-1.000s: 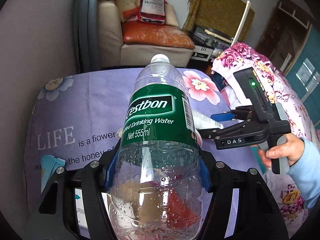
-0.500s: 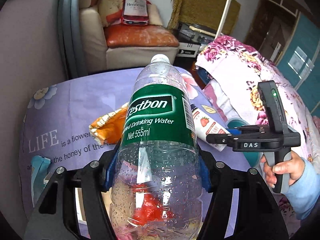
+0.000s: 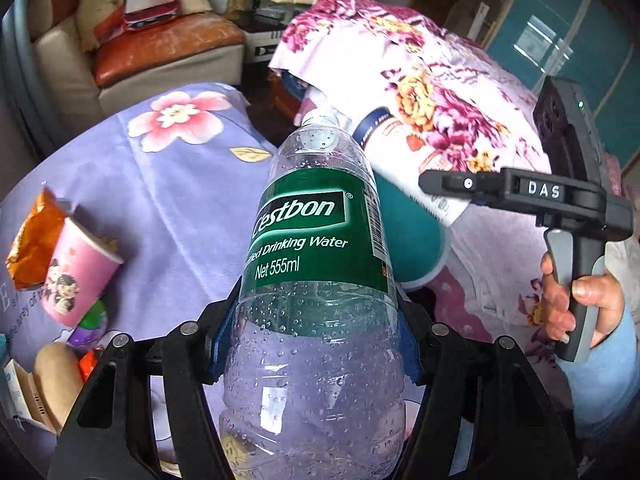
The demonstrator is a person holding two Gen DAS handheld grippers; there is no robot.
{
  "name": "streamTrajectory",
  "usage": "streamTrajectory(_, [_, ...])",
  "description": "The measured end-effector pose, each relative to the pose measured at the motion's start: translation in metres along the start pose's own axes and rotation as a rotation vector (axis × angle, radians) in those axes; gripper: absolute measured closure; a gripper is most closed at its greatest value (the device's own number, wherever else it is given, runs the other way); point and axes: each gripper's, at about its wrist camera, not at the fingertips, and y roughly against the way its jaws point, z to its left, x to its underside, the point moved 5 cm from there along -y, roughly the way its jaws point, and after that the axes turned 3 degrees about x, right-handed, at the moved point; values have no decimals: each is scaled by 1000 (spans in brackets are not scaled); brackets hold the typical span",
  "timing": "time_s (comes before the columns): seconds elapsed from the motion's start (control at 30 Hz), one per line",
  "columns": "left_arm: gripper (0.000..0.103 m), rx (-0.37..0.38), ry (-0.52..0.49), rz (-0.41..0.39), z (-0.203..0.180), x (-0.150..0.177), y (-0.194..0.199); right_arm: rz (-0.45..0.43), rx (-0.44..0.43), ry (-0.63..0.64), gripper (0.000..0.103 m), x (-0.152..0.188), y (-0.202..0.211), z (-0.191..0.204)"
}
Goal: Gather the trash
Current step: 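Carry the water bottle and white yogurt bottle to the bin and release both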
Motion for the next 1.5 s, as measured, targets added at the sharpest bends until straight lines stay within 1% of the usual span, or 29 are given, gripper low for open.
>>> streamTrajectory(0.07, [38, 13, -40, 52, -23, -1, -21, -22, 10, -27, 58, -1, 12, -17])
streamTrajectory(0.17, [38, 26, -69, 117, -45, -7, -51, -45, 26, -64, 58, -3, 24, -43])
streamTrajectory(0.37, [38, 28, -69, 224, -64, -20, -100, -48, 47, -133, 58, -2, 30, -88])
streamTrajectory(0.43, [37, 16, -58, 238, -67, -26, -110, -41, 55, -148, 58, -2, 28, -101])
streamTrajectory(0.5, [37, 9, -30, 238, -67, -34, -119, -36, 63, -160, 58, -1, 24, -111])
streamTrajectory(0.63, [24, 23, 35, 231, -63, -45, -127, -20, 73, -182, 58, 2, 17, -126])
streamTrajectory(0.8, [24, 25, 41, 214, -61, -45, -125, -3, 83, -194, 58, 4, 10, -136])
streamTrajectory(0.97, [23, 38, 54, 201, -58, -44, -122, 14, 91, -198, 58, 6, 2, -138])
streamTrajectory(1.07, [23, 29, 55, 189, -55, -43, -119, 19, 100, -198, 58, 7, -1, -137])
streamTrajectory(1.3, [21, 42, 68, 165, -51, -41, -111, 33, 118, -193, 58, 8, -7, -134])
streamTrajectory(1.5, [20, 45, 85, 132, -43, -42, -98, 71, 137, -173, 58, 11, -21, -126])
